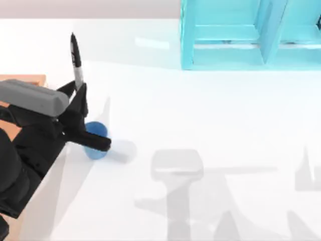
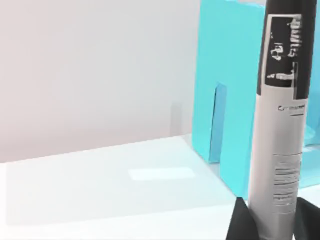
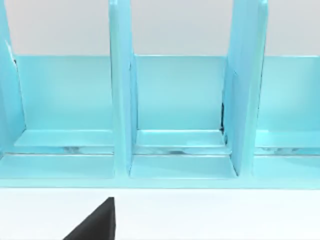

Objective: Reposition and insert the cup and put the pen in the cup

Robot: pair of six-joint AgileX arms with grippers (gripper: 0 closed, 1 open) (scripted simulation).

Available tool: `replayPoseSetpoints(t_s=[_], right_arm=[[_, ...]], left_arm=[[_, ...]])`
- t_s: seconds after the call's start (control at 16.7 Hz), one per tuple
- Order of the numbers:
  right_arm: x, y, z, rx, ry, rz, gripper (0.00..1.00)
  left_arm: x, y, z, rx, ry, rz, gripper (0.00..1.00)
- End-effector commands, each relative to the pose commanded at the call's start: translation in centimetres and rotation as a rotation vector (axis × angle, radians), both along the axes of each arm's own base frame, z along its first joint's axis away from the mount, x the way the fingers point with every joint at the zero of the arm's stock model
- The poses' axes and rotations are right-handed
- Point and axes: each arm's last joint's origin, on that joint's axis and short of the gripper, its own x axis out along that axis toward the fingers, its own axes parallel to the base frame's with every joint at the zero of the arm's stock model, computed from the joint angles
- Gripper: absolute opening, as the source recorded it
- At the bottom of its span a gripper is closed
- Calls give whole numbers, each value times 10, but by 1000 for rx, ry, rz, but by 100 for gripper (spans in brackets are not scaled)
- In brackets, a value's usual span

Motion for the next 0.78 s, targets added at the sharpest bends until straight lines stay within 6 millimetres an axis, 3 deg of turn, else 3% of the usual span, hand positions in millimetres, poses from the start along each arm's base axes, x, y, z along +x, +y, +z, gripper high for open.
replayPoseSetpoints(t_s=[0.3,0.78], right_arm=[[0,0,0,0,0,0,100],[0,0,0,0,0,0,100]], left_arm=[[-21,18,-4,-37,-142,22,0],[-17,16,-4,-37,-147,17,0]])
